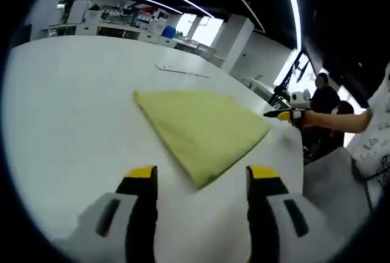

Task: Fold the garment on the visible template until the final outline fits inside the template.

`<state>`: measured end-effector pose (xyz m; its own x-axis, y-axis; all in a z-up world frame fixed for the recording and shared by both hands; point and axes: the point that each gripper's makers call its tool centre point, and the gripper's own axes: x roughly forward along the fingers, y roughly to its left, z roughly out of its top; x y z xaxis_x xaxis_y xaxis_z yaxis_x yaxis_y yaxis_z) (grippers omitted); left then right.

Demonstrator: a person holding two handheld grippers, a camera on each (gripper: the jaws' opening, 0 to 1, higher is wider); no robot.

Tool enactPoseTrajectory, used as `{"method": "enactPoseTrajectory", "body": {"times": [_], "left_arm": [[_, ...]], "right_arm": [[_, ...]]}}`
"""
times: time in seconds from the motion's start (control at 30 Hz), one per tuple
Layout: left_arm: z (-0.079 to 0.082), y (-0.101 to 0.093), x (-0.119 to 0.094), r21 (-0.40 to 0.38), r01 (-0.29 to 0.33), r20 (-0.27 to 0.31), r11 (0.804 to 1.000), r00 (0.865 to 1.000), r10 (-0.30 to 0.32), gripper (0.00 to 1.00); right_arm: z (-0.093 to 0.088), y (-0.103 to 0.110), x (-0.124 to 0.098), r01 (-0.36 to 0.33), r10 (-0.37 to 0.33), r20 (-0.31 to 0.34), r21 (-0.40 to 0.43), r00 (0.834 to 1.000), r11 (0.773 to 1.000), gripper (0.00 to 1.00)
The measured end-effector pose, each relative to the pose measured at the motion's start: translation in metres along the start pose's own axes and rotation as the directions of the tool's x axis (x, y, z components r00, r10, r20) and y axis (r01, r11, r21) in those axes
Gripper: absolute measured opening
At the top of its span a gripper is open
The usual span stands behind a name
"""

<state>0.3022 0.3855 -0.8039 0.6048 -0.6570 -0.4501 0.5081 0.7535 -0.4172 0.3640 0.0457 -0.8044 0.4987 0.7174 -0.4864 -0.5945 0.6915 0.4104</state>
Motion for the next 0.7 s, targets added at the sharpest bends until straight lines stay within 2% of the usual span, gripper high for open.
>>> {"method": "enactPoseTrajectory", "body": {"times": [0.13,0.23,0.4,0.6,0.7], "left_arm": [[-0.007,-0.01,0.001,-0.015,0.001,-0.005,1.0,1.0,-0.001,0.45],[-0.008,-0.008,0.003,-0.025,0.003,-0.001,1.0,1.0,-0.003,0.39],[-0.01,-0.002,0.006,-0.046,-0.028,-0.004,0.999,1.0,0.027,0.36],[-0.012,0.009,0.006,-0.068,-0.02,-0.013,0.997,1.0,0.019,0.31],[-0.011,0.003,0.007,-0.071,-0.01,-0.014,0.997,1.0,0.009,0.3]], "right_arm": [[-0.01,0.002,-0.001,-0.014,0.014,-0.021,0.004,1.0,1.0,0.53],[-0.015,0.003,-0.004,-0.017,0.018,-0.03,0.012,0.999,1.0,0.5],[-0.022,0.003,-0.005,-0.025,0.026,-0.05,0.016,0.998,1.0,0.42],[-0.028,0.003,-0.007,-0.039,0.039,-0.073,0.01,0.997,0.999,0.33],[-0.032,0.007,-0.005,-0.047,0.047,-0.082,0.01,0.995,0.999,0.26]]}}
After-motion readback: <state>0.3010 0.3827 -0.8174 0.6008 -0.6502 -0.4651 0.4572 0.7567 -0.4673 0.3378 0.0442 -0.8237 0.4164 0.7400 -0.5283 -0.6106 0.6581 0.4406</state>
